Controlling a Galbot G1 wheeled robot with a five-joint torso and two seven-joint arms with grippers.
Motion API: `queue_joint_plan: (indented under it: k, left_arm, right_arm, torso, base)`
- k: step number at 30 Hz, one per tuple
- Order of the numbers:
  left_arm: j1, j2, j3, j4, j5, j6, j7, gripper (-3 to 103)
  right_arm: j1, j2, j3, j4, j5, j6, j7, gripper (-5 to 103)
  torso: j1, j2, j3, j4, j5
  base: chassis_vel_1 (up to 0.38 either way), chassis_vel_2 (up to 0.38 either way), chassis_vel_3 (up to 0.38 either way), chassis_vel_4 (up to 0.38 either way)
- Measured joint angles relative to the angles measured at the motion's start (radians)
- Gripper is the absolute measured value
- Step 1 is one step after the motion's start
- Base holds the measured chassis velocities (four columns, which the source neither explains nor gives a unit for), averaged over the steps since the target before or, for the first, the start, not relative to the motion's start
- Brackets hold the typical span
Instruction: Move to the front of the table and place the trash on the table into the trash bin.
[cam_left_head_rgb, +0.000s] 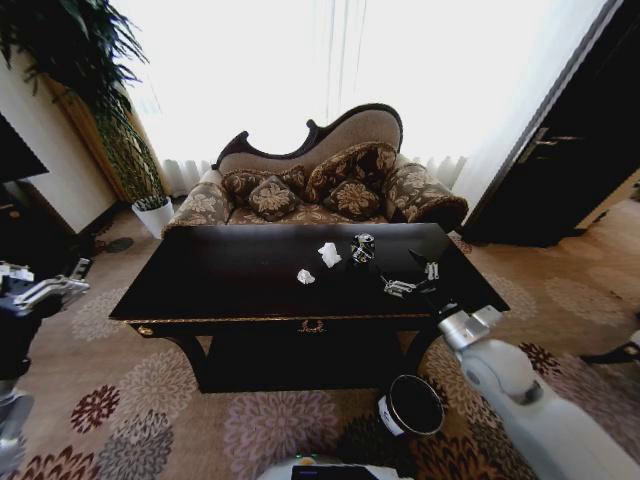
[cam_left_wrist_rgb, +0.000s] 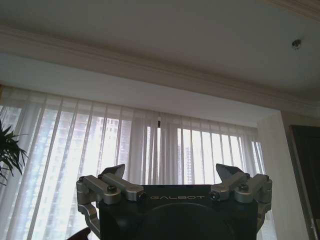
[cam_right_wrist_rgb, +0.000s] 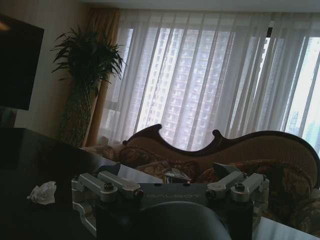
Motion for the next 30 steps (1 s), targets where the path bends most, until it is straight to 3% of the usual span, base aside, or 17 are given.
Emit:
queue_joint_plan:
  k: [5,15,30]
  left_arm:
    - [-0.006,0.0,0.028,0.003,0.036,0.001,0.002,100]
    - [0.006,0.002,0.017,0.007,0.042,0.001,0.005,100]
    - [0.014,-0.015,0.027,0.001,0.054,0.001,0.01,100]
  right_arm:
    - [0.152,-0.059,-0.127,-0.095,0.029,-0.037,0.025,100]
    - [0.321,-0.079,-0.281,-0.218,0.051,-0.063,0.006,100]
    - [0.414,-0.096,-0.36,-0.298,0.143,-0.106,0.021,100]
  torso:
    - [0.0,0.0,0.0,0.0001,0.0001]
    - [0.0,0.0,0.0,0.0001,0.0001]
    - [0.0,0.0,0.0,0.0,0.0001]
  base:
    - [0.0,0.0,0.0,0.0]
    - [0.0,0.0,0.0,0.0]
    - [0.0,0.0,0.0,0.0]
